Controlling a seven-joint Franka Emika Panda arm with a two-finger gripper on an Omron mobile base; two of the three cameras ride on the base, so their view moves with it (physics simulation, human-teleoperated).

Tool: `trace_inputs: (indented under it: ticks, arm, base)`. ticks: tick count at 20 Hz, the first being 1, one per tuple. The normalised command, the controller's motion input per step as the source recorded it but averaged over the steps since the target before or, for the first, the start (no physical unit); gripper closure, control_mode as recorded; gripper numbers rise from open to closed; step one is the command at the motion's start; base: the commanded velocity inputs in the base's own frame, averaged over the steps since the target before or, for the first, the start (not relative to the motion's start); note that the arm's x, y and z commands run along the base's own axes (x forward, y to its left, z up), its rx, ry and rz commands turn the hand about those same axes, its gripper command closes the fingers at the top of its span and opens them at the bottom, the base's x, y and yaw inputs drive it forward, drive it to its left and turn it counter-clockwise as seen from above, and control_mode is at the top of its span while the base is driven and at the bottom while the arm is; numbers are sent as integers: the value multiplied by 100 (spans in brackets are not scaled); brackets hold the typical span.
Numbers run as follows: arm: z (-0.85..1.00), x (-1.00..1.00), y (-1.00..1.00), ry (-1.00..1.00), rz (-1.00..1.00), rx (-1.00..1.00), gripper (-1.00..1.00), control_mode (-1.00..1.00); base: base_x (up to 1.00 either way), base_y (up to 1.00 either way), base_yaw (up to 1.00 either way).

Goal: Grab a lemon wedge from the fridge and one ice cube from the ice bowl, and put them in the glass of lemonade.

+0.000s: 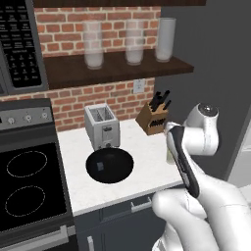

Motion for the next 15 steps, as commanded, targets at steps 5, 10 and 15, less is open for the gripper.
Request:
trace_inputs:
  ticks: [5,10,15]
  arm:
    - [85,-77,43,-4,18,-5,-100,-100]
    - [67,-71,27,6,20,0,-100,-100]
    - [89,-58,2,20,23,-2,-100,-100]
  base:
    - [0,0,0]
    - [0,0,0]
    - [0,0,0]
